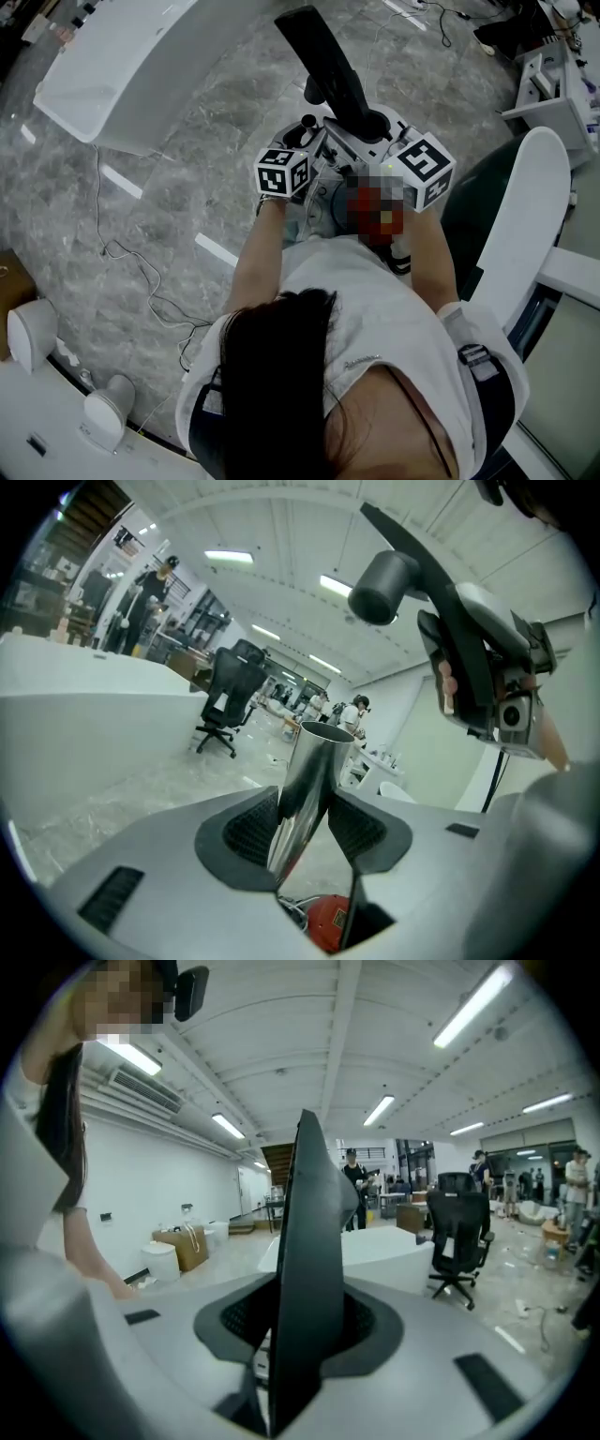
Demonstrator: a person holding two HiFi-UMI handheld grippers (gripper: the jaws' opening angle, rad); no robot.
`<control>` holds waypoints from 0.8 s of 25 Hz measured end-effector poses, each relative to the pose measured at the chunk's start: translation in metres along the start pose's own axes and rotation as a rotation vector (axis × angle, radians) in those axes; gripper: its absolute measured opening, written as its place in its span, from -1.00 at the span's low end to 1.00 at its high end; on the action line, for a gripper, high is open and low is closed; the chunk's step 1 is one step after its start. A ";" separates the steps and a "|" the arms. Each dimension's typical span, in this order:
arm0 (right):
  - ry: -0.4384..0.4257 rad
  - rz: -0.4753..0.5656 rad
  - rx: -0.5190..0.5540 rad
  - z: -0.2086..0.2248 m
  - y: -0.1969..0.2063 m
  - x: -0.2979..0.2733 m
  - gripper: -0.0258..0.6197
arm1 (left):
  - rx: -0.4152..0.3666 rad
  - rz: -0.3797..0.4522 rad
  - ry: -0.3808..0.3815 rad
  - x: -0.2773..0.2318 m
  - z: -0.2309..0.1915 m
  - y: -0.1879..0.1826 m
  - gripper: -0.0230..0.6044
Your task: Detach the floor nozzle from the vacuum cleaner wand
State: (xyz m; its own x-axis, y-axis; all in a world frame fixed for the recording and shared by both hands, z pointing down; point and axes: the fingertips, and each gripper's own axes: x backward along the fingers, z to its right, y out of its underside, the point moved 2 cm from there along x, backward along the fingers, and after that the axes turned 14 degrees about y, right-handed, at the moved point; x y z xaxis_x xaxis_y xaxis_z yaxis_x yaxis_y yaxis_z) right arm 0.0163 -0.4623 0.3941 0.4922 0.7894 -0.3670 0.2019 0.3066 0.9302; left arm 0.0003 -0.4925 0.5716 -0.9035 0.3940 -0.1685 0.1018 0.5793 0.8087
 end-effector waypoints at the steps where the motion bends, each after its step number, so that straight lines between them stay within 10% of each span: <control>1: 0.003 0.021 0.012 0.002 -0.010 0.004 -0.47 | 0.003 0.002 0.000 -0.001 0.000 0.001 -0.38; 20: 0.089 0.120 -0.177 0.019 -0.027 0.031 -0.47 | 0.009 -0.041 0.008 0.005 0.006 -0.004 -0.38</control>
State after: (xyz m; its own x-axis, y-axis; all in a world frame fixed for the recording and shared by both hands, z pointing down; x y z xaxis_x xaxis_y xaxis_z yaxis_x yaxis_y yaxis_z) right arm 0.0422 -0.4558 0.3571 0.4255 0.8672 -0.2586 -0.0096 0.2901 0.9569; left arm -0.0020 -0.4888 0.5647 -0.9103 0.3640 -0.1971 0.0679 0.6012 0.7962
